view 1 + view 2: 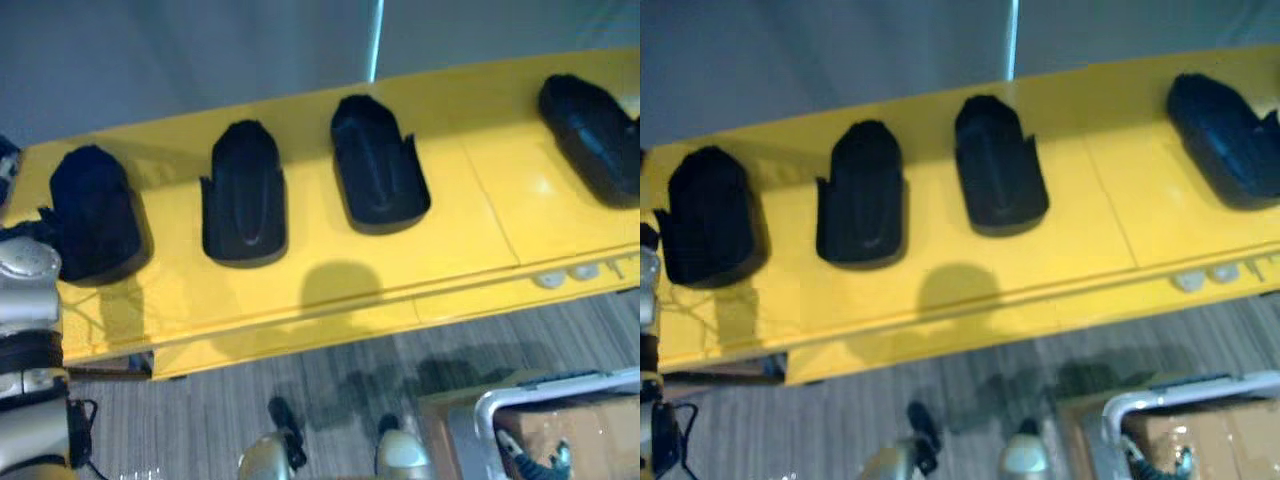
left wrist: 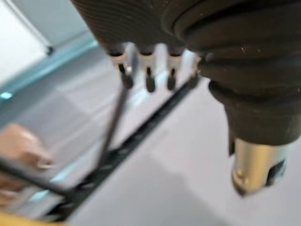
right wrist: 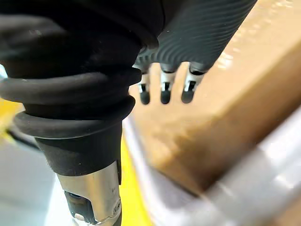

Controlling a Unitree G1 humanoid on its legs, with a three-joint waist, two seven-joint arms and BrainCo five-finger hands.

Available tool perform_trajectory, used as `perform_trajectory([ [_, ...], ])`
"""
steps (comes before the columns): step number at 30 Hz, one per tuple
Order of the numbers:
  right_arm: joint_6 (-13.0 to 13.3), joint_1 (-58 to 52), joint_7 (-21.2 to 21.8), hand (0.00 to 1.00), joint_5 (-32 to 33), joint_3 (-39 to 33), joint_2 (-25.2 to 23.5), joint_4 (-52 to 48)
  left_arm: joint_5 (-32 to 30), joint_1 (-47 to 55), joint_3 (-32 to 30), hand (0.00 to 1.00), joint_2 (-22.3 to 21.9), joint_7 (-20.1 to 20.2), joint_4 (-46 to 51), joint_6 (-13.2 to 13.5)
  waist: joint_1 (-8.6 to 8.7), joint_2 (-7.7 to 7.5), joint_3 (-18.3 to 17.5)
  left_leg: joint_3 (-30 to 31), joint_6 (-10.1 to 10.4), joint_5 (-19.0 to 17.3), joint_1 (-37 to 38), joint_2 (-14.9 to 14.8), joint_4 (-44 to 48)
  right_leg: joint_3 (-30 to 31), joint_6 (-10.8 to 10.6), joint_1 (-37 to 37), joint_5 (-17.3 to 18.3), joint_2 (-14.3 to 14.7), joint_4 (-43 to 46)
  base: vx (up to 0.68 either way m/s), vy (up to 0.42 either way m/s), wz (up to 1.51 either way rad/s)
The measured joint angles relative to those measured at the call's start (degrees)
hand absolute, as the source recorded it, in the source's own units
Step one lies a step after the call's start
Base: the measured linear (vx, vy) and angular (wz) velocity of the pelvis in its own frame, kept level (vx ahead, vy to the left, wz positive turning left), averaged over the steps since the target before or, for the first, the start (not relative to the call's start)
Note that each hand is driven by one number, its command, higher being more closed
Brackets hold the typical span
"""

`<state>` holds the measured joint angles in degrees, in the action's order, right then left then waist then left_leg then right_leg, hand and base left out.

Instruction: Walk over and take plastic housings, then place them on the shelf

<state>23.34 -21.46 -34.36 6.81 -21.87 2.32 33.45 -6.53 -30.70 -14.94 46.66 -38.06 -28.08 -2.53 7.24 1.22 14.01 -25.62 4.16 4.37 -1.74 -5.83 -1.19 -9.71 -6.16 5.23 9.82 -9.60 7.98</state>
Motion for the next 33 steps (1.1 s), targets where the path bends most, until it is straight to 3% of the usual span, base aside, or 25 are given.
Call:
perform_trajectory([
  [3, 6.1, -1.0, -6.9, 0.00, -6.7, -2.0, -1.2, -10.0, 0.5, 3.2, 0.0, 0.00, -0.4, 0.2, 6.1, 1.3, -0.03, 0.39, -3.3, 0.0, 0.3, 0.8, 2.6, 0.6, -3.4, -0.3, -0.5, 1.2, -0.3, 0.1, -0.1, 0.13, 0.010, 0.06],
  [7, 15.2, 2.1, -14.2, 0.00, -18.8, -1.6, -1.1, -30.8, -0.4, 7.6, -2.1, 0.00, -4.7, 1.0, 16.4, 3.8, -0.66, 0.46, -5.3, 2.1, 0.2, 0.9, 4.0, -0.3, -3.4, -3.3, -0.8, 4.1, -2.2, 1.2, 0.6, 0.09, -0.013, 0.32],
  [10, 20.6, 8.4, -19.2, 0.00, -23.4, -1.9, 3.0, -42.4, -1.4, 13.4, -7.4, 0.00, -8.8, 0.9, 26.1, 6.4, -3.37, 0.36, -6.4, 4.7, 0.2, 0.9, 4.7, -1.5, -3.4, -6.1, -0.3, 5.4, -3.7, 2.5, 1.7, 0.06, -0.036, 0.37],
  [12, 22.3, 12.4, -17.8, 0.00, -22.5, -2.1, 6.4, -46.4, -1.4, 16.7, -11.1, 0.00, -10.6, 0.6, 29.6, 8.2, -4.74, -0.35, -7.3, 6.9, 0.0, 1.1, 4.7, -1.5, -3.4, -8.3, -0.3, 6.5, -3.7, 2.7, 2.7, 0.08, -0.057, 0.67],
  [13, 22.8, 15.2, -14.5, 0.00, -19.9, -1.6, 8.4, -46.9, -1.4, 18.9, -13.6, 0.00, -11.8, 0.1, 30.9, 8.9, -5.51, -0.50, -7.9, 8.4, -0.1, 1.2, 4.8, -1.7, -3.4, -9.5, -0.3, 6.6, -3.7, 2.7, 4.2, 0.08, -0.063, 0.73],
  [15, 22.6, 18.9, -9.3, 0.00, -15.2, 0.8, 10.6, -46.8, -1.3, 22.1, -16.7, 0.00, -14.2, -0.8, 32.3, 9.8, -6.94, 0.43, -8.0, 10.7, -0.1, 1.2, 5.0, -2.7, -3.4, -10.7, 0.5, 6.1, -1.9, 2.6, 6.9, 0.04, -0.070, 0.50],
  [16, 22.0, 20.9, -5.8, 0.00, -12.5, 3.2, 10.9, -46.7, -1.3, 24.4, -18.4, 0.00, -15.3, -1.6, 33.2, 10.4, -7.84, -0.19, -8.6, 11.0, -0.1, 1.2, 4.7, -2.4, -3.4, -10.9, 1.6, 6.3, -0.9, 2.6, 3.5, 0.00, -0.074, 0.27],
  [18, 20.4, 23.9, 0.8, 0.00, -8.4, 7.7, 11.1, -46.6, -1.3, 28.1, -21.1, 0.00, -18.7, -2.6, 33.9, 11.3, -9.17, -1.81, -9.8, 11.8, 0.6, 1.6, 3.5, -0.6, -3.4, -12.9, 1.5, 7.5, -2.0, 2.6, -1.8, -0.03, -0.093, 0.29],
  [22, 14.0, 26.7, 11.0, 0.00, -4.4, 14.5, 11.5, -45.4, -0.9, 36.6, -22.2, 0.00, -27.6, -4.3, 34.1, 15.2, -12.05, 0.56, -9.9, 14.1, 1.3, 2.1, 2.7, -0.3, -3.5, -16.3, 1.5, 8.9, -2.0, 2.7, -3.7, -0.05, -0.063, 0.24],
  [24, 11.7, 27.7, 13.1, 0.00, -4.2, 16.1, 11.6, -44.6, -0.3, 38.1, -23.2, 0.00, -30.1, -4.0, 34.4, 17.5, -12.80, 0.91, -10.1, 14.9, 1.0, 2.7, 1.9, 0.3, -3.6, -17.3, 1.5, 8.8, -2.0, 2.6, -3.8, -0.07, -0.015, 0.30],
  [26, 7.7, 30.6, 16.4, 0.00, -4.1, 18.2, 11.6, -42.1, 3.4, 40.7, -23.5, 0.00, -34.0, -1.2, 34.5, 19.7, -13.32, 0.54, -9.8, 16.0, 0.4, 3.2, 1.5, 1.0, -3.8, -18.8, 1.5, 9.2, -2.0, 2.4, -3.8, -0.08, -0.001, 0.25],
  [33, -1.2, 40.8, 22.0, 0.00, -4.1, 22.7, 11.6, -33.5, 11.2, 46.9, -20.3, 0.00, -43.8, 11.0, 21.1, 20.5, -15.22, -1.42, -8.7, 18.1, -1.0, 4.3, -0.4, 2.7, -3.9, -21.1, 1.5, 8.8, -2.0, 1.2, -4.1, -0.10, 0.025, 0.18],
])
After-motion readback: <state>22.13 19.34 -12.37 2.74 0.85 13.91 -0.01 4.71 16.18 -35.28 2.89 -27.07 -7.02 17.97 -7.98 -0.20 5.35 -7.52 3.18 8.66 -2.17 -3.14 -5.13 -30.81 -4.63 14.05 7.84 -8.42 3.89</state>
